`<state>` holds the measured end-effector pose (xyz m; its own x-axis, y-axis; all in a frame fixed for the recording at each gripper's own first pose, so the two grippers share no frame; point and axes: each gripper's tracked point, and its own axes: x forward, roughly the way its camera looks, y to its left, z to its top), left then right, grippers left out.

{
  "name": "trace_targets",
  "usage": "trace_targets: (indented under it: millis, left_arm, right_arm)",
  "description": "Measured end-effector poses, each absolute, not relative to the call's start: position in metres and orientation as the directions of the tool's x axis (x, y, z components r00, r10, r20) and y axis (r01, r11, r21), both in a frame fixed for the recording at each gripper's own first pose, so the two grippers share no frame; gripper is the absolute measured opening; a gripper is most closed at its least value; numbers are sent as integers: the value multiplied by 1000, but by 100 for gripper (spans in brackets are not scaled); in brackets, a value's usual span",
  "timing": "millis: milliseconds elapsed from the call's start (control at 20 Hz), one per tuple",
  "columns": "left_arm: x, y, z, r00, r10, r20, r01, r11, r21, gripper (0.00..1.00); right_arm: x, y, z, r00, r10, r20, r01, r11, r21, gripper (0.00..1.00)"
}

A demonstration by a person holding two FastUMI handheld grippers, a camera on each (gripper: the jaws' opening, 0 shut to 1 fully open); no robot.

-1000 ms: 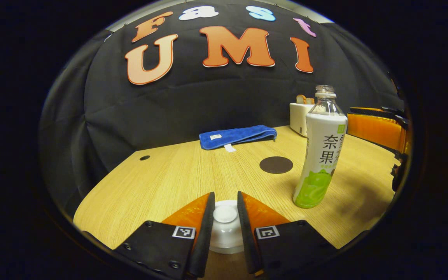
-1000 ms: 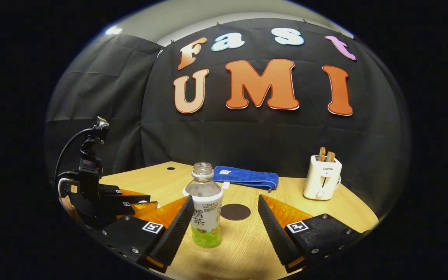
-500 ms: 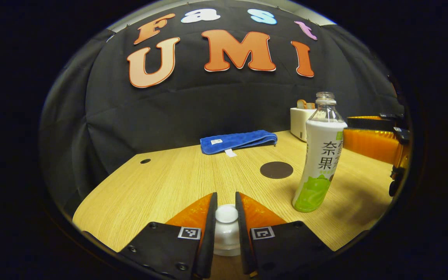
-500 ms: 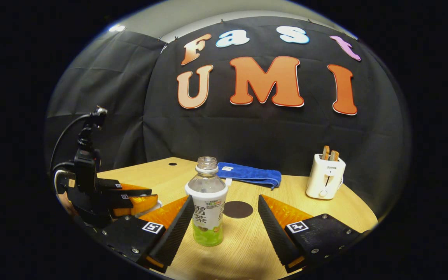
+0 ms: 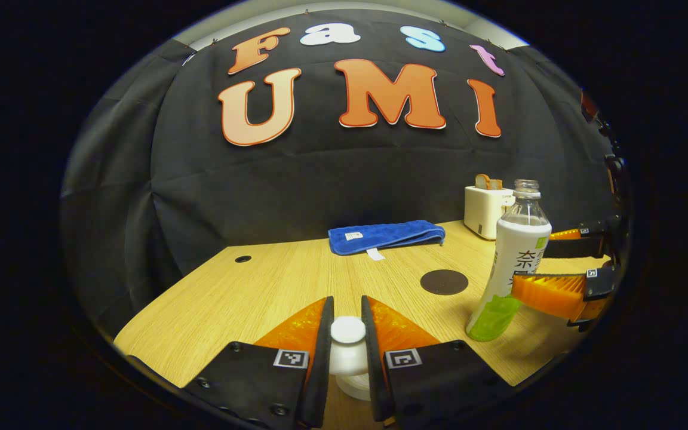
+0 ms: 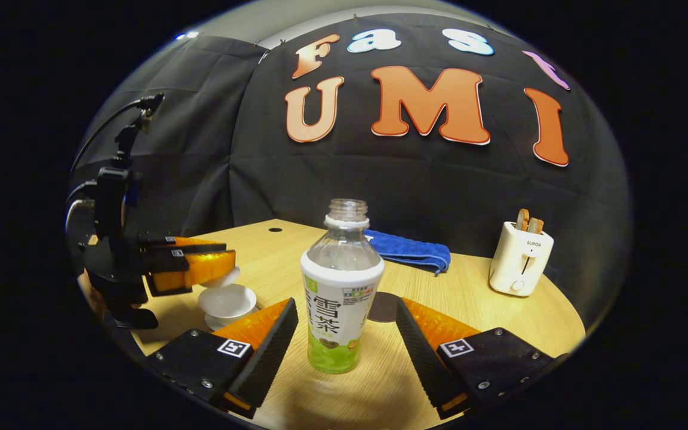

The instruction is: Open the teacup lid with one hand, grasp the water bottle and pour water into the teacup with the other hand; after pouring, place the water bottle on the coaster and then close the teacup lid.

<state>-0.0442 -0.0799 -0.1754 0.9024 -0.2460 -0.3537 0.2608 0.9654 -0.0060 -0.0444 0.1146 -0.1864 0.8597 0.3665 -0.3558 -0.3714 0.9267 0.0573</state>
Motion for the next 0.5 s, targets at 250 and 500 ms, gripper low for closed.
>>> trace_targets:
  millis: [250, 500]
  left_arm:
    - [-38, -57, -168, 921, -202, -334, 214, 977, 1, 33]
    - [-36, -40, -167, 932, -165, -323, 180, 983, 18, 32]
  right_arm:
    - [-40, 121, -210, 838, 364, -407, -368, 927, 72, 98]
    - [-39, 128, -229, 819, 362, -445, -354, 929, 106, 84]
